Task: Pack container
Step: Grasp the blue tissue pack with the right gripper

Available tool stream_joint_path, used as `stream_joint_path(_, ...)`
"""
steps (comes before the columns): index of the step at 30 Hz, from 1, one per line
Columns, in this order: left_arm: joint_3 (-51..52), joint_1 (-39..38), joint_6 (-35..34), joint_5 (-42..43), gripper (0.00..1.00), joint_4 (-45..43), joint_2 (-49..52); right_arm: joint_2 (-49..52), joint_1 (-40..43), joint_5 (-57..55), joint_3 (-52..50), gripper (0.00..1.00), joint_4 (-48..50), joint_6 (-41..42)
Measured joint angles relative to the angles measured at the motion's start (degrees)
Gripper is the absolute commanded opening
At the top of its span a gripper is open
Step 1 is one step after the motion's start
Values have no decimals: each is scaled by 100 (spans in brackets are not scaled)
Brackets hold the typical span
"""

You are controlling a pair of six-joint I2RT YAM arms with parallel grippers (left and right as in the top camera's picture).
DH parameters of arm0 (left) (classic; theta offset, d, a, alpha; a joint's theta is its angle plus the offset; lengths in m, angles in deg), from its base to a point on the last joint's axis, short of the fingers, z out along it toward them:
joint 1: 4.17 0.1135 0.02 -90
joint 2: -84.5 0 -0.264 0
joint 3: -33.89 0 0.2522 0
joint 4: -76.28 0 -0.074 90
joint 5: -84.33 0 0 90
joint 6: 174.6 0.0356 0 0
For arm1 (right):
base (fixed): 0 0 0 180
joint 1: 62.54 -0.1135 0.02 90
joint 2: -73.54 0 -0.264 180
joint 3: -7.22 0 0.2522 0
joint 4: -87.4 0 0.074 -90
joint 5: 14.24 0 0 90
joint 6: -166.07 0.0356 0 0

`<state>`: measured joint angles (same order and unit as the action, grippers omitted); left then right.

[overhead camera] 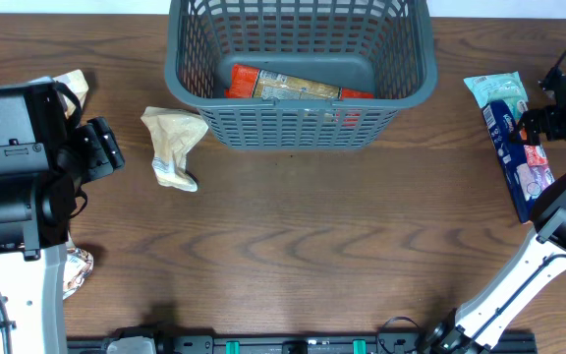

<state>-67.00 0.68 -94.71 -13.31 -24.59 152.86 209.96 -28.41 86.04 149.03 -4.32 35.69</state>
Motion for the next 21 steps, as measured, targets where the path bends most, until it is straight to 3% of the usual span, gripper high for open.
stream_joint_path(14, 0, 0, 0, 0, 81, -17, 0, 479, -127, -474, -7, 96, 105, 599)
stream_joint_path(21, 0, 0, 0, 0, 81, -24, 0, 673, -295, -481, -11, 87, 127, 697)
